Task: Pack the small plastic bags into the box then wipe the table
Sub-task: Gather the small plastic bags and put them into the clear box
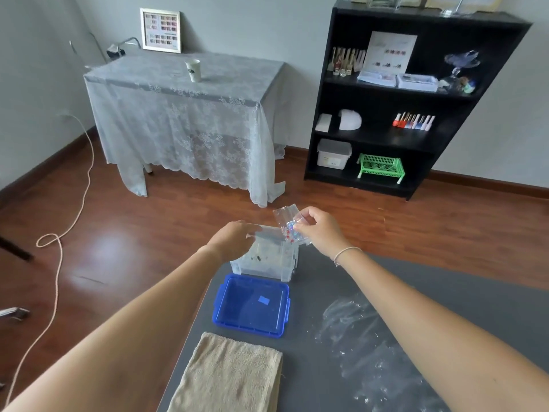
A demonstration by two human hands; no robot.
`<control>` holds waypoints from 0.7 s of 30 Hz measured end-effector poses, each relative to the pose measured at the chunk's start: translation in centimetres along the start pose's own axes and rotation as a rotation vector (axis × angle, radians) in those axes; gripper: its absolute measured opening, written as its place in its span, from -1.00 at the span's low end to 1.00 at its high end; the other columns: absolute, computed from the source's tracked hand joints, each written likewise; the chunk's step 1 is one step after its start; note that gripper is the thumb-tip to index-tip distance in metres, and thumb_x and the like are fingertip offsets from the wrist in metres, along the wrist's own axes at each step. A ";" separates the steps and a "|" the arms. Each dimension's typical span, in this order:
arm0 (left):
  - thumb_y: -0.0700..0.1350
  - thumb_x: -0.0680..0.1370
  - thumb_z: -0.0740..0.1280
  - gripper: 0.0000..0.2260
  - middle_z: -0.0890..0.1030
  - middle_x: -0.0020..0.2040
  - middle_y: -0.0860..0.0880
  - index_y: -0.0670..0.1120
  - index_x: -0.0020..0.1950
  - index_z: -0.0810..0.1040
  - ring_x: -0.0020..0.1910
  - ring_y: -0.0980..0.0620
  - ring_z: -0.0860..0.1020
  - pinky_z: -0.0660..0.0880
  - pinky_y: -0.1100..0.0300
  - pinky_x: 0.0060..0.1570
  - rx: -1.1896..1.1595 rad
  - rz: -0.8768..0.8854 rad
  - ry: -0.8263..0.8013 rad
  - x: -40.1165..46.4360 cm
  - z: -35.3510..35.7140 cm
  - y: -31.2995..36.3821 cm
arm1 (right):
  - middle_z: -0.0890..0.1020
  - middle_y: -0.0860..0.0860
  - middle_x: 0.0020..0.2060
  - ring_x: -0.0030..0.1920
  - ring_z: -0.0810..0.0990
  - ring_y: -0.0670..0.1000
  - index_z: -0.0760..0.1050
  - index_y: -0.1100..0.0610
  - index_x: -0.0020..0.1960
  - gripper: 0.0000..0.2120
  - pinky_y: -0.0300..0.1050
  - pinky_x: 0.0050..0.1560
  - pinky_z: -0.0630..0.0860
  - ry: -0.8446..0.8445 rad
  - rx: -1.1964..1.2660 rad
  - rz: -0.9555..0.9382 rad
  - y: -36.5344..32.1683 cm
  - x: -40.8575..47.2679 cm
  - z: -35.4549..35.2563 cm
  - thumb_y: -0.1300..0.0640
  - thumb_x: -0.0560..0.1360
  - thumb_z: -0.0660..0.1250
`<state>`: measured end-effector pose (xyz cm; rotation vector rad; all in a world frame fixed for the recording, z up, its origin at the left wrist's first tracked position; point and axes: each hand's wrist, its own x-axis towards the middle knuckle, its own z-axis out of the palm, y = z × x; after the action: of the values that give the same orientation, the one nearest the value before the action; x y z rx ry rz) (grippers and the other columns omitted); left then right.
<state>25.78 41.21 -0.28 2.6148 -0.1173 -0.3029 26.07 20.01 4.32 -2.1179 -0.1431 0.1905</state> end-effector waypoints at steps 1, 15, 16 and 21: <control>-0.16 0.56 0.20 -0.66 0.49 0.29 -0.04 0.03 0.33 0.43 0.25 -0.07 0.45 0.42 0.12 0.20 0.048 0.016 0.036 -0.1 0.0 -0.3 | 0.55 0.02 -0.17 -0.19 0.45 0.00 0.49 0.11 -0.12 -0.96 -0.28 -0.33 0.36 -0.023 -0.028 0.001 0.0 0.1 0.3 0.22 0.46 0.33; -0.07 0.55 0.24 -0.71 0.47 0.33 -0.01 0.01 0.27 0.50 0.22 -0.05 0.47 0.46 -0.01 0.20 -0.006 0.057 0.168 -4.6 -0.2 -4.5 | 0.51 0.05 0.16 0.15 0.46 0.12 0.45 0.12 0.22 -0.67 -0.11 0.06 0.36 -0.329 -0.497 -0.117 0.9 1.6 6.4 0.17 0.46 0.34; -0.07 0.55 0.25 -0.71 0.47 0.32 0.00 0.02 0.27 0.51 0.17 -0.04 0.50 0.49 -0.01 0.17 -0.021 0.058 0.172 -4.9 -0.1 -4.6 | 0.50 0.06 0.20 0.18 0.45 0.14 0.44 0.12 0.24 -0.65 -0.09 0.10 0.38 -0.312 -0.528 -0.128 1.2 1.5 6.5 0.16 0.46 0.35; -0.06 0.55 0.26 -0.69 0.51 0.27 0.00 -0.01 0.29 0.48 -0.01 0.01 0.58 0.52 0.04 0.10 -0.112 0.051 0.264 -5.9 0.8 -4.7 | 0.48 0.09 0.21 0.21 0.43 0.10 0.33 0.11 0.37 -0.46 -0.06 0.19 0.38 -0.186 -0.591 -0.221 2.0 0.8 6.1 0.09 0.44 0.39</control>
<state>20.02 45.71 -2.14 2.5090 -0.0731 0.0531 25.69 24.17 -0.58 -2.6432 -0.6039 0.2328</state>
